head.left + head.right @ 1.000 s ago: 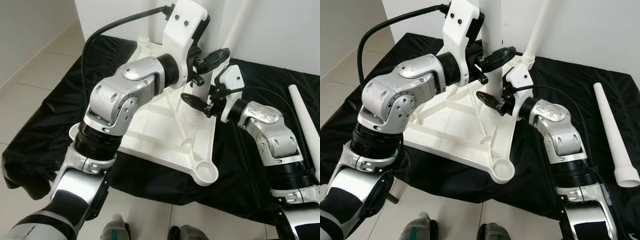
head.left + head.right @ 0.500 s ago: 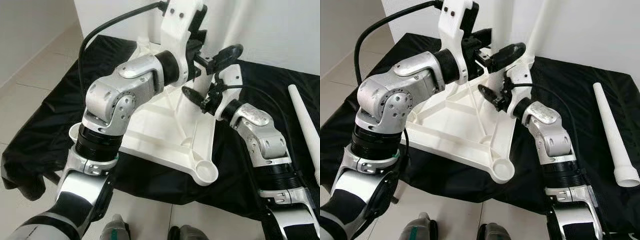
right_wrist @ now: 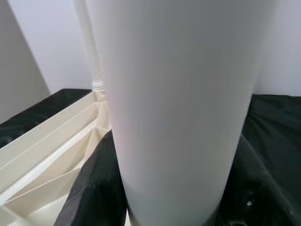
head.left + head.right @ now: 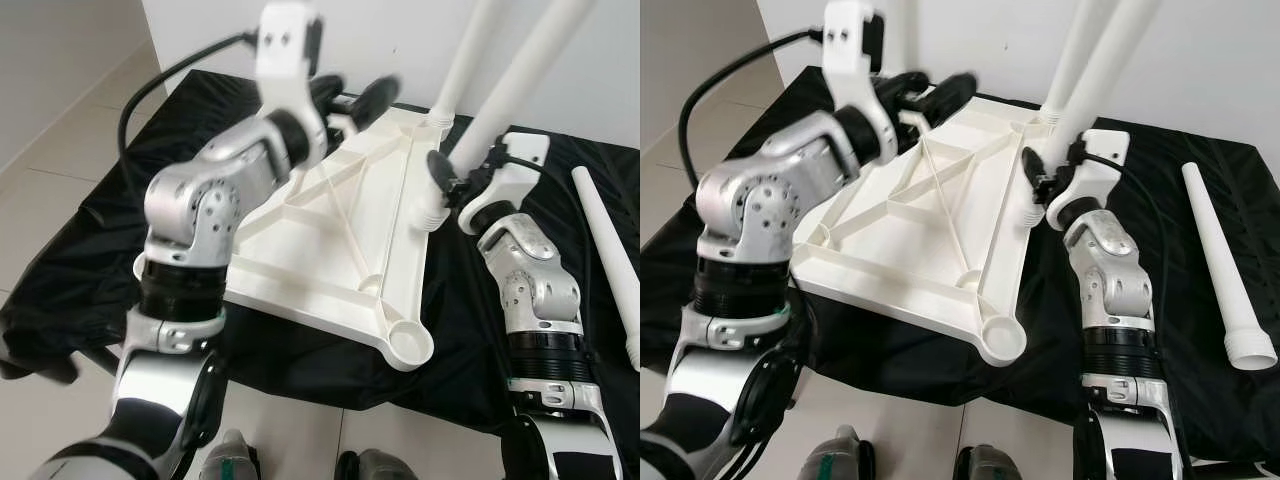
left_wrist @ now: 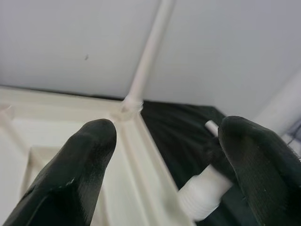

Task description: Building children table

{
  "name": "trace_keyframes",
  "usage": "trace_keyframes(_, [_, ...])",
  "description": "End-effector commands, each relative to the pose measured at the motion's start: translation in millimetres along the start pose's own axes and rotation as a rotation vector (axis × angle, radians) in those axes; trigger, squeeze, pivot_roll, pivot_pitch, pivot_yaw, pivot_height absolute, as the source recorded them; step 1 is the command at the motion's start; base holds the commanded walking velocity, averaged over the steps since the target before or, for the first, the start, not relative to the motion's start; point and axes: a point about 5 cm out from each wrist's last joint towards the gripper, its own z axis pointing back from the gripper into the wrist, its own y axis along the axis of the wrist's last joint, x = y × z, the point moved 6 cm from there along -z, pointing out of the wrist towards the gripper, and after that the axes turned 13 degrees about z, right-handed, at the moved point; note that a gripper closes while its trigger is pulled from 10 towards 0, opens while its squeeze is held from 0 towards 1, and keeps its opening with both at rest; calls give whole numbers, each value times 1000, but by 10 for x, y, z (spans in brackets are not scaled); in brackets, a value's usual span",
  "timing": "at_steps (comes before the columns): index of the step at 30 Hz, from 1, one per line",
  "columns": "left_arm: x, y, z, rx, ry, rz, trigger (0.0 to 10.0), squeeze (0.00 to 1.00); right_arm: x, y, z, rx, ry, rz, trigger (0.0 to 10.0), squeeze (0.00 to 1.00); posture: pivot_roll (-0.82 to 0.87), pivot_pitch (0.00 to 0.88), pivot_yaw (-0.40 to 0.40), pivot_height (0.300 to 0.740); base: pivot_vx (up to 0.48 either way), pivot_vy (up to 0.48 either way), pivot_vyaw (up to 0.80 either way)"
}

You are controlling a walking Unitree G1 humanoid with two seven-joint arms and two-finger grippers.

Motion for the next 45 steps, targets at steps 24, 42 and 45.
trace_keyframes(24, [-74,-1433,532,-390,-207,-505,10000,0,163,405,31,208,-67,-31,10000,0,31,30,-63,740,0,0,0])
trace_keyframes(42, [-29,-1880,860,-573,-412,-550,10000,0,253,471,45,232,-99,-23,10000,0,19,36,-56,740,0,0,0])
trace_keyframes(45, [-33,-1888,901,-591,-436,-565,10000,0,260,473,45,233,-100,-20,10000,0,20,38,-54,740,0,0,0])
